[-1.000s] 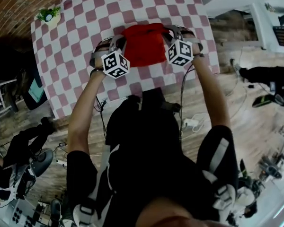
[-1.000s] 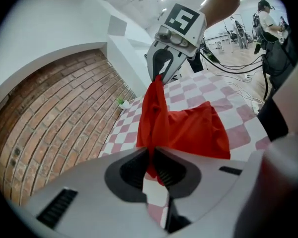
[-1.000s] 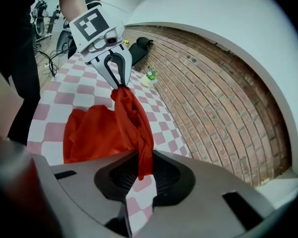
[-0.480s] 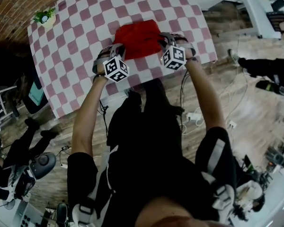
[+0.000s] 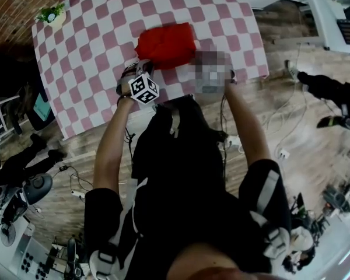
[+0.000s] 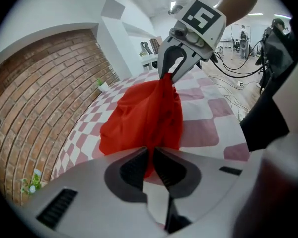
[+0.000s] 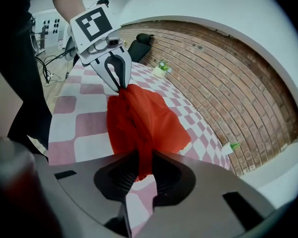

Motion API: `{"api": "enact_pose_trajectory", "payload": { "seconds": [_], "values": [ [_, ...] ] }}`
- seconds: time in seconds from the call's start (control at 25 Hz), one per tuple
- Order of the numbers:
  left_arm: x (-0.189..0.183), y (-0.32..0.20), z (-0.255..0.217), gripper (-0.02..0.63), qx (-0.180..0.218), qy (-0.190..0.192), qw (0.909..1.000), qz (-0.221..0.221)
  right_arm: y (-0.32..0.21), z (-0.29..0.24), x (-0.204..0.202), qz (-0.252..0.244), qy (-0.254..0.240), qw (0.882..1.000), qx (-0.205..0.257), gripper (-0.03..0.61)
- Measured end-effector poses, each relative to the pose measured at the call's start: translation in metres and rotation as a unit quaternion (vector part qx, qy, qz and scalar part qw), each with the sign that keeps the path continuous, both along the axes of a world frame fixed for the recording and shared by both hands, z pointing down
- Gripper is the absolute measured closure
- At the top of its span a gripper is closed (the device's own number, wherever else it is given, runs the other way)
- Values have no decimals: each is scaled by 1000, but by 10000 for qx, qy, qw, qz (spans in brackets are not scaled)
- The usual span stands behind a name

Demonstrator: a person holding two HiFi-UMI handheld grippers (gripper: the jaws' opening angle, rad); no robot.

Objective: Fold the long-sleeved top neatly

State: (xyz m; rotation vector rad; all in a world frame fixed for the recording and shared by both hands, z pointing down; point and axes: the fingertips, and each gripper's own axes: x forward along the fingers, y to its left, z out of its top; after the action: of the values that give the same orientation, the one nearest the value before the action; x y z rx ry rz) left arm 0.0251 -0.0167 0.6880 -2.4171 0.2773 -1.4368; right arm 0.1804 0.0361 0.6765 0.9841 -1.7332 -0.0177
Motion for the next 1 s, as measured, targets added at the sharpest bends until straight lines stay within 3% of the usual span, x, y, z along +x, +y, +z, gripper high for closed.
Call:
{"api": "enact_pose_trajectory", "payload": {
  "seconds": [0.4,0.52,0.72,0.88,1.0],
  "values": [
    [5,9,30,572,-245,-277,9993,-94,12,40,2,113,-433,9982,-400,509],
    [4,11,22,568,-453,-95,9985,-285,14,36,-3,277,-845,9945,-551,472],
    [1,22,-18,459,-756,244,9967,-178,15,-3,-8,68,-1349,9899,-434,420],
    [2,4,-60,456,-721,731,9947,-94,-6,-42,-9,38,-1933,9807,-301,420],
    [16,-19,-71,456,-661,813,9944,99,-34,-53,-3,-25,-1949,9803,-312,420]
  ]
}}
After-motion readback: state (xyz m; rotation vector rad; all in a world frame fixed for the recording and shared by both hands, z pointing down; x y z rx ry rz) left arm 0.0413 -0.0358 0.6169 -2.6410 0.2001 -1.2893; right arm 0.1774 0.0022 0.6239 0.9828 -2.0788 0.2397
